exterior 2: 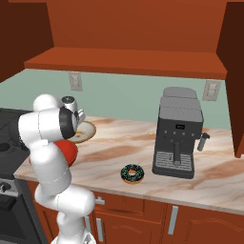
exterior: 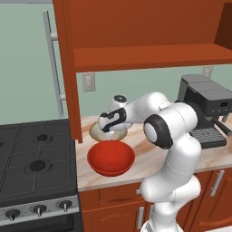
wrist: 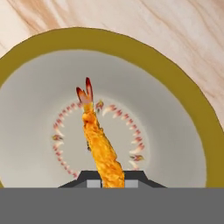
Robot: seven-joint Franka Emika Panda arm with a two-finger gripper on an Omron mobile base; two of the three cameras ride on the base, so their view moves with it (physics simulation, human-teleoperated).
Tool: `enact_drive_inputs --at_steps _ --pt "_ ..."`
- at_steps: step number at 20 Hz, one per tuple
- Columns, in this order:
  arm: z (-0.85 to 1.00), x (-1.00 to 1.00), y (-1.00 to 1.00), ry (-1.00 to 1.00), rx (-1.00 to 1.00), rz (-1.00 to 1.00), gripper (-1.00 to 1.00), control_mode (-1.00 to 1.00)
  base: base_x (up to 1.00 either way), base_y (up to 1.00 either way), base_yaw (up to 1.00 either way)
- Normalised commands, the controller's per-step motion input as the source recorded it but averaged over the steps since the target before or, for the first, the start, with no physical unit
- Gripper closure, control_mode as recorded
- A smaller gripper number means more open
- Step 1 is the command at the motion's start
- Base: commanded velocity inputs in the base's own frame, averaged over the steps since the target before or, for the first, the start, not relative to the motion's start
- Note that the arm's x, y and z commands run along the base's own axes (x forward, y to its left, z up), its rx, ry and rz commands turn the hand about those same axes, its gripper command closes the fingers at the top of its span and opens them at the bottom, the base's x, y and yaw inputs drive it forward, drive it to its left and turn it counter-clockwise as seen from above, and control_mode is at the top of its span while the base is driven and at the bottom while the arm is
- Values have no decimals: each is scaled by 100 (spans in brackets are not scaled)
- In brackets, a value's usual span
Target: Pick both bowls and place them on the counter. Then place the shrimp in one bowl and place the donut in the other bowl.
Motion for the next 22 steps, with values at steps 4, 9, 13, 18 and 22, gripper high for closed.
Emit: enact_drive_inputs --at_steps 4,9,13,18,22 --pt "-5 3 14 11 -2 -2 100 -100 0 0 0" --pt "-10 4 15 8 -2 -2 100 -100 0 0 0" --pt "-5 13 13 4 -2 -2 100 -100 0 0 0" --pt "-9 2 9 3 -2 -2 100 -100 0 0 0" --pt "-7 3 6 2 -1 -1 100 -100 0 0 0"
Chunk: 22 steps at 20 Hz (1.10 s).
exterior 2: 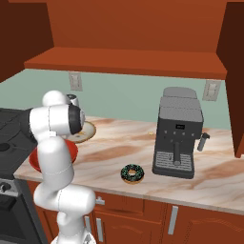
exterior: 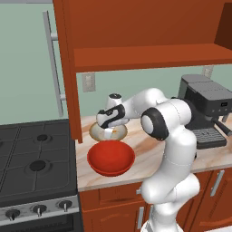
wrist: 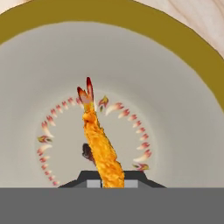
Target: Pick both bowls and place them on the counter. Then place the shrimp in one bowl and place the donut in the other bowl.
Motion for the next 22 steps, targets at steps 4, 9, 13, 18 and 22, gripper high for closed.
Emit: enact_drive_inputs --at_steps 4,9,13,18,22 --pt "-6 0 5 1 -1 -1 100 -100 0 0 0" --pt "-9 7 7 3 0 -1 100 -100 0 0 0" --pt "-5 10 5 1 0 0 100 -100 0 0 0" --pt "-4 11 4 1 0 0 100 -100 0 0 0" --pt "-6 9 4 3 0 0 100 -100 0 0 0"
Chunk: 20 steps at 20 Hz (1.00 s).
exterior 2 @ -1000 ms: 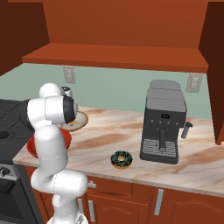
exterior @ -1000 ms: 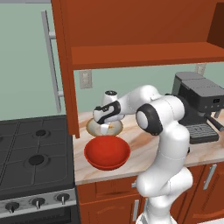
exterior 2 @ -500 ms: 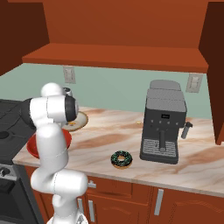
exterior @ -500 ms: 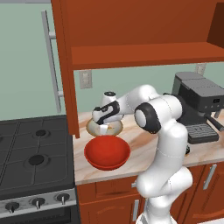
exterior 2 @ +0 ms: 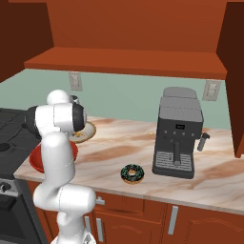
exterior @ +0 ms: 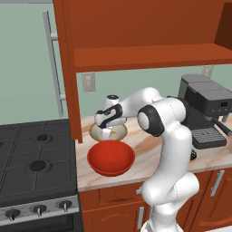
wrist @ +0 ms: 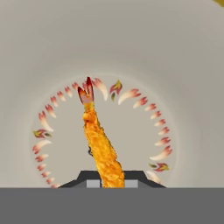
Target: Pick both bowls and place them on the counter. Then place the shrimp in one bowl and place the donut in the other bowl.
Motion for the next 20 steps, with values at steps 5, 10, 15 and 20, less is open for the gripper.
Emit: enact_drive_inputs --at_steps 5,10,15,20 --pt "-5 5 1 4 0 0 100 -100 0 0 0" --pt "-4 1 0 5 0 0 -100 -100 0 0 0" --pt "0 2 0 5 0 0 -100 -100 0 0 0" --pt "0 0 0 4 0 0 -100 -100 0 0 0"
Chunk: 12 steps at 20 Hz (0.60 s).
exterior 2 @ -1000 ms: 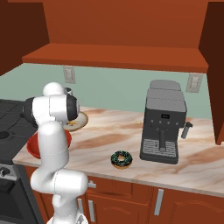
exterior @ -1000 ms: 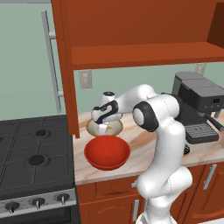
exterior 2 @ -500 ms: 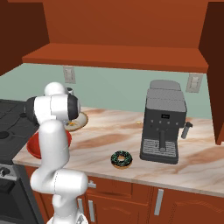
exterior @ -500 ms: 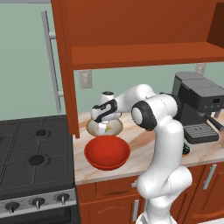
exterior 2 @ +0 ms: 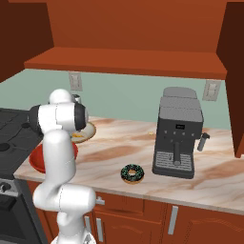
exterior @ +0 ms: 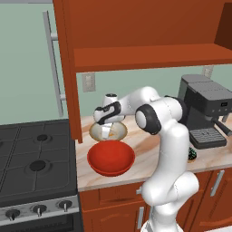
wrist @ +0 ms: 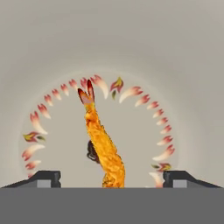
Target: Pick both bowls and place them on the counter. Then place the shrimp in one bowl and place the donut in the other bowl.
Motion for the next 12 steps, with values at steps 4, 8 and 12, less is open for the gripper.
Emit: enact_drive_inputs --at_steps 4,8,12 --pt "2 0 0 1 -1 0 -100 -100 0 0 0" --pt "22 -8 0 0 -1 0 -100 -100 0 0 0" --pt "20 -26 -2 -2 0 0 -100 -100 0 0 0"
